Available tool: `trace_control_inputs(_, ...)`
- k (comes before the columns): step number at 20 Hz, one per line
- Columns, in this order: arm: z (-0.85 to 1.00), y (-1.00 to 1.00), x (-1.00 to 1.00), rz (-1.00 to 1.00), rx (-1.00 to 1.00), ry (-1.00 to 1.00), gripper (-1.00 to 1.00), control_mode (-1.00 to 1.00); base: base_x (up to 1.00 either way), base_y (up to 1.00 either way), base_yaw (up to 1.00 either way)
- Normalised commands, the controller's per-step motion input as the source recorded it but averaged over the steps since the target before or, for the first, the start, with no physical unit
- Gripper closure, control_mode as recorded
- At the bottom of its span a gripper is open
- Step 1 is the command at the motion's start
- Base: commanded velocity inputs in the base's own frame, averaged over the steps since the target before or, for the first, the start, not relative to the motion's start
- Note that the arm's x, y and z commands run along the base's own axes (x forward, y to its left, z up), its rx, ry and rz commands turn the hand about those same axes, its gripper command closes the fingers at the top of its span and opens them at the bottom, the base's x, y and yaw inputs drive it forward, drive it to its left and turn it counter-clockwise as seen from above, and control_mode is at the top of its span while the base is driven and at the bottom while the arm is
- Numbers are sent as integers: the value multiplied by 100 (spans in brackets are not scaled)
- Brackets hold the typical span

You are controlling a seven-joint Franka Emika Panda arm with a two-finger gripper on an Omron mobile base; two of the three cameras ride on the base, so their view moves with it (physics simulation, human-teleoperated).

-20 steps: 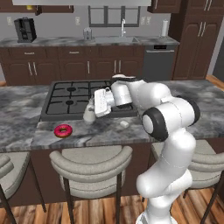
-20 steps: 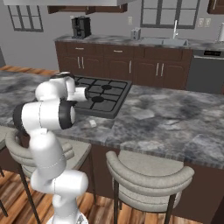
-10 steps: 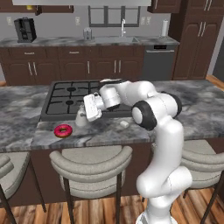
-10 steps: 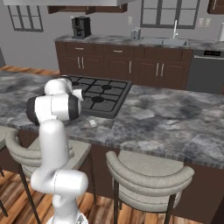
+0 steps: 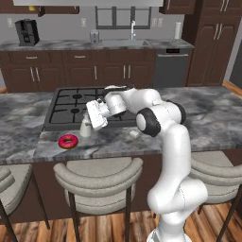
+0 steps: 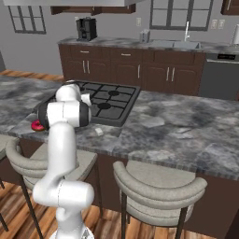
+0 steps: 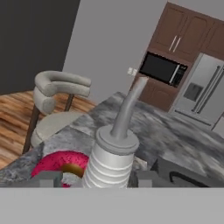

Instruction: Move the oil and vinegar bottle and mayonnaise from the cabinet to the dining counter.

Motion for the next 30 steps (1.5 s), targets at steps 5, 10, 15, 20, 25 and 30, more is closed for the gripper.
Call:
trace_control_inputs(5, -33, 9, 27, 2, 0, -15, 100, -100, 0, 0, 0)
trace_control_inputs(10, -48, 15, 7, 1, -3, -12, 100, -100, 0, 0, 0)
trace_control_inputs(15, -38, 6, -9, 0, -4, -15, -100, -100, 0, 0, 0)
trace_control_inputs(20, -11, -8, 0, 0, -1, -14, -100, -100, 0, 0, 0)
trace_control_inputs(25, 0, -28, 0, 0, 0, -15, -100, -100, 0, 0, 0)
trace_control_inputs(30, 0, -23, 0, 0, 0, -14, -100, -100, 0, 0, 0)
